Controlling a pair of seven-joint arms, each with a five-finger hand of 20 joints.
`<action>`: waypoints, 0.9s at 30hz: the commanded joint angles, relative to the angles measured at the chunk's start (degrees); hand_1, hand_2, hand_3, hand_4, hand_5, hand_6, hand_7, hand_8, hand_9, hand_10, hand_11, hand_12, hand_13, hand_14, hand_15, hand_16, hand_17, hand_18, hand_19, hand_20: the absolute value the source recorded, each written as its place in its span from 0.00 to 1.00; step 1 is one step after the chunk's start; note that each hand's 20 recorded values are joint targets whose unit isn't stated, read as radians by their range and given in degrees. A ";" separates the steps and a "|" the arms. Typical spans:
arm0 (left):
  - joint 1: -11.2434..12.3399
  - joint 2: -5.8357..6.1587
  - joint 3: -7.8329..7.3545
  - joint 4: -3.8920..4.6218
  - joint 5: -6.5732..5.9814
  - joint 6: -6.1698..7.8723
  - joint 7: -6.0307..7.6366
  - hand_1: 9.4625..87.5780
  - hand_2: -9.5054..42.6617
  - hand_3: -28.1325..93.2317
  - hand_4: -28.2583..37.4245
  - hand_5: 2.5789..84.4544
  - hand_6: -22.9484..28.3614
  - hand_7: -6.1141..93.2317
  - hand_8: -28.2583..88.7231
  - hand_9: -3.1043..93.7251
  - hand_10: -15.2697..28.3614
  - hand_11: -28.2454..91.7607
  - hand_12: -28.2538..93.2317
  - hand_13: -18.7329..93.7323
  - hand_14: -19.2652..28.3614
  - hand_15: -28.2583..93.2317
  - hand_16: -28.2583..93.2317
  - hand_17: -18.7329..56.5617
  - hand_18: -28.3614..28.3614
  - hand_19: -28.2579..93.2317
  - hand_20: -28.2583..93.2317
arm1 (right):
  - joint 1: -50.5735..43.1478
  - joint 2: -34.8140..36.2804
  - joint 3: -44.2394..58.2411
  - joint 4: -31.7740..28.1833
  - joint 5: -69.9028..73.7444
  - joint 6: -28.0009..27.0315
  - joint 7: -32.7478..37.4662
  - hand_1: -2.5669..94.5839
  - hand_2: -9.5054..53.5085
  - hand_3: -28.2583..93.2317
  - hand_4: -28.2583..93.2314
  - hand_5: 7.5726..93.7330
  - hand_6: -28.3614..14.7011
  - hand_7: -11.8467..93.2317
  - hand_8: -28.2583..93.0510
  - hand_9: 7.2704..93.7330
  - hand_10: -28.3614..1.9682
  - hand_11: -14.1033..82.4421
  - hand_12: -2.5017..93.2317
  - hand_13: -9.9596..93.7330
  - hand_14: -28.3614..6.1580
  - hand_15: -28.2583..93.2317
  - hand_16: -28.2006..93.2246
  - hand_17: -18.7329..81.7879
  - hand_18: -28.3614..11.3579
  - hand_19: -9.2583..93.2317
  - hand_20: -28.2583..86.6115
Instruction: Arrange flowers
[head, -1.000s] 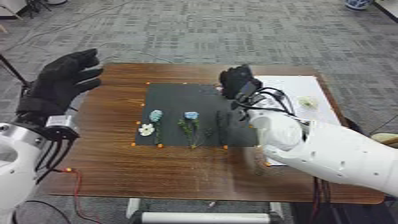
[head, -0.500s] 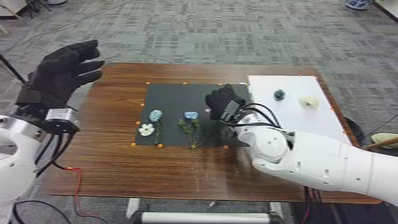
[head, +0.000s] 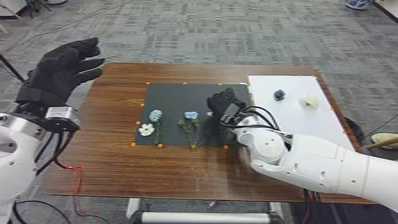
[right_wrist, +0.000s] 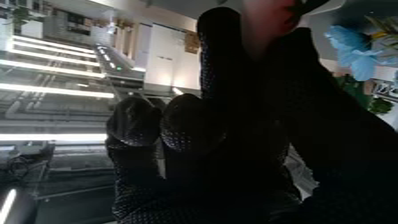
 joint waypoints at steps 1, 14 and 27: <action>-0.20 0.00 -0.06 0.08 -0.07 -0.42 0.07 0.20 0.15 0.81 0.03 0.32 0.51 0.28 0.16 0.24 0.59 0.46 0.40 0.27 0.70 0.64 0.19 0.12 0.85 0.57 0.33 | 0.49 0.33 1.31 -0.52 0.50 -0.18 -1.03 0.45 0.00 0.87 0.00 0.73 0.75 0.50 0.20 0.86 0.80 0.33 0.46 0.73 0.64 0.92 0.52 0.53 0.20 0.97 0.76; -0.38 0.03 0.10 0.19 -0.09 -0.30 -0.10 0.20 0.15 0.81 0.03 0.32 0.51 0.27 0.16 0.24 0.59 0.46 0.40 0.27 0.70 0.63 0.19 0.12 0.85 0.57 0.33 | -0.33 0.63 3.13 -1.17 0.95 -1.87 -1.81 0.41 0.00 0.88 0.00 0.71 0.75 0.48 0.20 0.80 0.76 0.41 0.38 0.71 0.61 0.92 0.52 0.52 0.19 0.96 0.77; 6.75 -2.91 -3.94 -0.99 0.12 0.15 -0.19 0.20 0.15 0.81 0.03 0.32 0.51 0.27 0.16 0.24 0.59 0.46 0.40 0.27 0.69 0.64 0.19 0.12 0.85 0.57 0.33 | -12.78 10.47 26.38 -11.02 11.83 -0.87 -1.46 0.25 0.07 0.93 0.01 0.67 0.70 0.40 0.10 0.71 0.63 0.46 0.28 0.70 0.57 0.92 0.52 0.51 0.17 0.96 0.77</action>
